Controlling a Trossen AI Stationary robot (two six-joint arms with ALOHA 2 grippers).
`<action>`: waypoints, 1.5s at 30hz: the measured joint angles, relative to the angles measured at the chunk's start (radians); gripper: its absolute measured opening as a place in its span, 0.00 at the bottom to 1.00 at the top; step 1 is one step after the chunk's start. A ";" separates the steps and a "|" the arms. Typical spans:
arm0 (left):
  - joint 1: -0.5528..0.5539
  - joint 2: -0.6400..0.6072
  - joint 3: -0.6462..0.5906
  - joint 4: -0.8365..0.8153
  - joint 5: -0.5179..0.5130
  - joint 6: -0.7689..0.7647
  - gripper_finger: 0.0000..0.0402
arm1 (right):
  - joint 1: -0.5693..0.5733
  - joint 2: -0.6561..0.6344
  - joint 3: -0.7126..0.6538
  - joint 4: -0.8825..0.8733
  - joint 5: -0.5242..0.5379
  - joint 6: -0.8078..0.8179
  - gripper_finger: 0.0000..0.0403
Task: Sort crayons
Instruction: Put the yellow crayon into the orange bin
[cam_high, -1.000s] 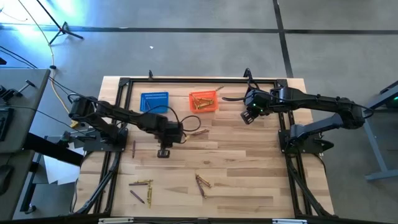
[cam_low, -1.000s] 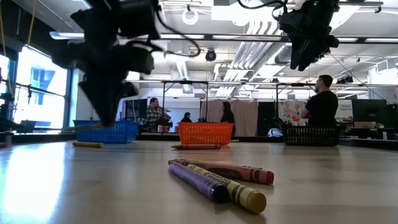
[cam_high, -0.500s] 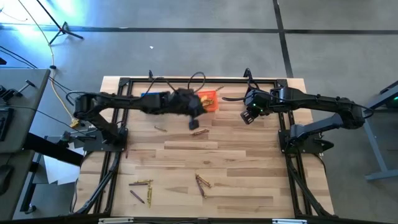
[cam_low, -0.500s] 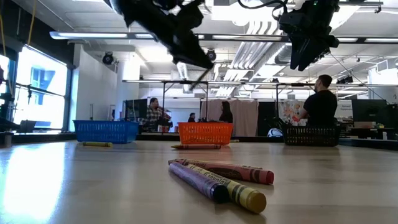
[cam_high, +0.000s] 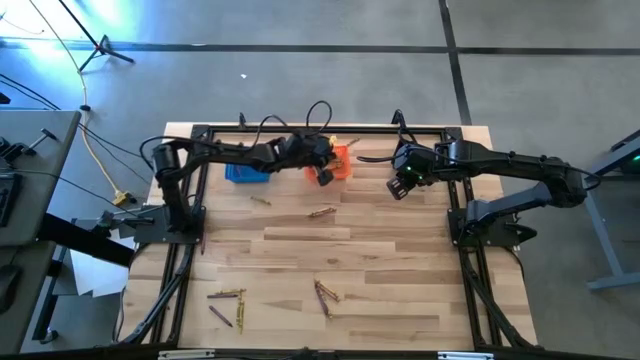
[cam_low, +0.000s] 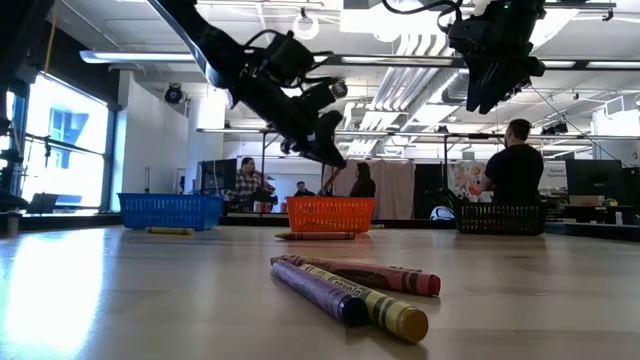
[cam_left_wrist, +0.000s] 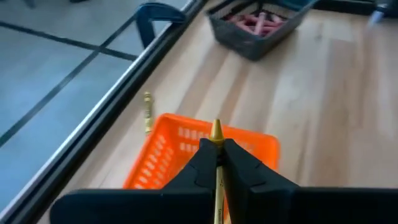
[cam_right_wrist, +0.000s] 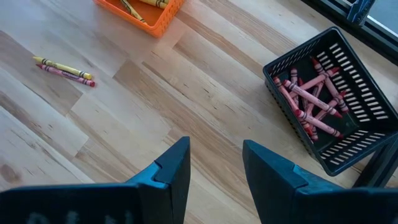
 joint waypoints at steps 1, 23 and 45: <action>0.007 0.005 0.000 0.004 0.000 -0.005 0.02 | 0.000 0.000 0.000 0.000 0.000 0.000 0.33; 0.059 -0.219 0.001 -0.585 0.109 0.263 0.21 | 0.000 0.000 0.000 0.001 0.000 0.000 0.33; 0.120 -0.069 0.000 -1.038 0.092 0.527 0.21 | 0.000 0.000 0.000 0.001 0.000 0.000 0.33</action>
